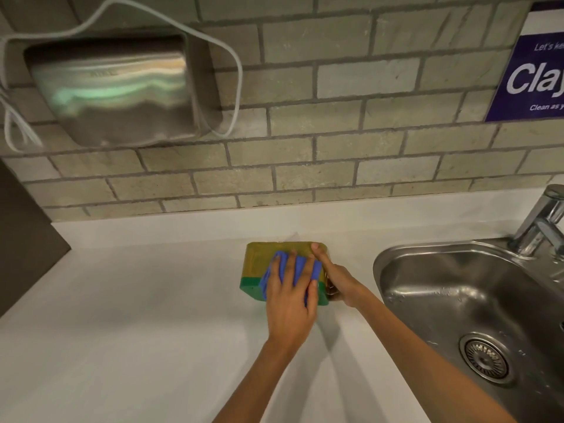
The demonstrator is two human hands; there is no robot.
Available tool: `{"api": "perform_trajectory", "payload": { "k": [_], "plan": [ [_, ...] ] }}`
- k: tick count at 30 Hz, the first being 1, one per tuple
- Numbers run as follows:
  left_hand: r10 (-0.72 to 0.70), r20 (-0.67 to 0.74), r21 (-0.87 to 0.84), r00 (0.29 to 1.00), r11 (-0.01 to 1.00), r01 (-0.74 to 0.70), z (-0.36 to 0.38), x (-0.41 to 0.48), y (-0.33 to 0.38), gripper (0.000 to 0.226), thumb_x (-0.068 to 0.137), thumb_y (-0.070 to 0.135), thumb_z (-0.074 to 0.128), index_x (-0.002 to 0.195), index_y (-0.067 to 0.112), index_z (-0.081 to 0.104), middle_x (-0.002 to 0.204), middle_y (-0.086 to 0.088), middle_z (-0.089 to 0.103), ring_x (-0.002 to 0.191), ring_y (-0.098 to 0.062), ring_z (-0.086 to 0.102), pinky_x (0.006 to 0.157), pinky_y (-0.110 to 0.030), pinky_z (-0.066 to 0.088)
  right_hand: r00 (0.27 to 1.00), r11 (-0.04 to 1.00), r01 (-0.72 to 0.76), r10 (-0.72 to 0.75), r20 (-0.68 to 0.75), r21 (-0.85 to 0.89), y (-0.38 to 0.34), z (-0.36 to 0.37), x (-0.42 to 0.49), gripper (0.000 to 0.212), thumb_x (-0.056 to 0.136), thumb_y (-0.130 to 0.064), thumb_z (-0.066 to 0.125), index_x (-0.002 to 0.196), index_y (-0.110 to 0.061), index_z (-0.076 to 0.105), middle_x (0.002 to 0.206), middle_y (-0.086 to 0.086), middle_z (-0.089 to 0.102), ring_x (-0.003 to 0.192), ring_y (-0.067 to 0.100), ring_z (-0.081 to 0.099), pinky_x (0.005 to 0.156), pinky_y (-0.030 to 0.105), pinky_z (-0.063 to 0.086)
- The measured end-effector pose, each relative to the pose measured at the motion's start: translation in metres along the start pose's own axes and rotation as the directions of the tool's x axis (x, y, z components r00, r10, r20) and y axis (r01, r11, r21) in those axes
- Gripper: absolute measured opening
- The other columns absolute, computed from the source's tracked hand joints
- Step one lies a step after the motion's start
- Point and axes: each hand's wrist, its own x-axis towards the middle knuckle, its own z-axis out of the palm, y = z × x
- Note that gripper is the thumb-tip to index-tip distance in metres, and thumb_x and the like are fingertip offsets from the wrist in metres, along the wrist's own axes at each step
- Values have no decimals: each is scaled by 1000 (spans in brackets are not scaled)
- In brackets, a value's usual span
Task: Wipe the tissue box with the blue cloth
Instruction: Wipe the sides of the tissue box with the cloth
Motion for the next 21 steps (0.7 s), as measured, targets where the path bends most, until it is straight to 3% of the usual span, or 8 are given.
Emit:
{"api": "perform_trajectory", "payload": {
  "k": [3, 5, 8, 10, 12, 17, 21],
  "plan": [
    [3, -25, -15, 1000, 1000, -4, -6, -8, -28, 56, 98, 43, 20, 128, 17, 59, 136, -16, 56, 127, -44, 47, 102, -51, 41, 1000, 999, -19, 19, 17, 31, 3, -2, -1, 100, 56, -84, 47, 125, -11, 53, 117, 11, 64, 102, 26, 61, 67, 33, 51],
    [-149, -85, -62, 985, 988, 144, -8, -3, -41, 59, 98, 44, 17, 128, 16, 59, 137, -19, 54, 126, -45, 45, 102, -49, 44, 1000, 1000, -15, 15, 20, 26, 2, -1, -1, 96, 64, -81, 45, 131, -11, 46, 121, 13, 60, 104, 27, 59, 72, 34, 51],
    [-443, -106, -191, 890, 888, 419, -5, 13, -43, 41, 98, 29, 35, 127, 12, 58, 140, -21, 48, 126, -43, 41, 99, -51, 45, 1000, 1000, 1, -2, 15, 7, 1, 1, 0, 93, 69, -78, 43, 133, -12, 41, 125, 13, 56, 108, 28, 55, 81, 36, 49],
    [-523, -88, -196, 848, 844, 499, -2, 20, -36, 40, 99, 27, 36, 131, 12, 55, 143, -21, 45, 129, -42, 37, 102, -52, 40, 1000, 1000, 12, -12, -10, 19, 2, 3, 0, 93, 68, -78, 45, 132, -10, 42, 123, 13, 57, 108, 28, 56, 81, 37, 49],
    [-509, -59, -154, 859, 855, 496, 3, 19, -21, 46, 99, 33, 29, 137, 15, 48, 147, -20, 40, 134, -42, 31, 107, -52, 34, 999, 999, 32, -30, -43, 37, 3, 7, 0, 96, 64, -78, 51, 131, -9, 43, 121, 11, 59, 107, 27, 58, 78, 35, 50],
    [-301, 5, -209, 954, 932, 295, 11, 2, 8, 46, 97, 27, 39, 143, 21, 37, 153, -12, 33, 143, -38, 21, 114, -50, 26, 993, 988, 93, -82, -88, 125, 6, 9, -2, 102, 62, -71, 62, 137, -7, 33, 112, 1, 54, 97, 17, 54, 77, 29, 48],
    [-308, 38, -327, 951, 895, 303, 10, 2, -11, 46, 99, 23, 39, 144, 24, 34, 156, -5, 27, 147, -27, 12, 117, -35, 14, 993, 949, 103, -82, -84, 296, 10, 10, -3, 104, 57, -77, 58, 135, -16, 27, 122, 4, 51, 108, 22, 55, 87, 39, 50]
  ]
}}
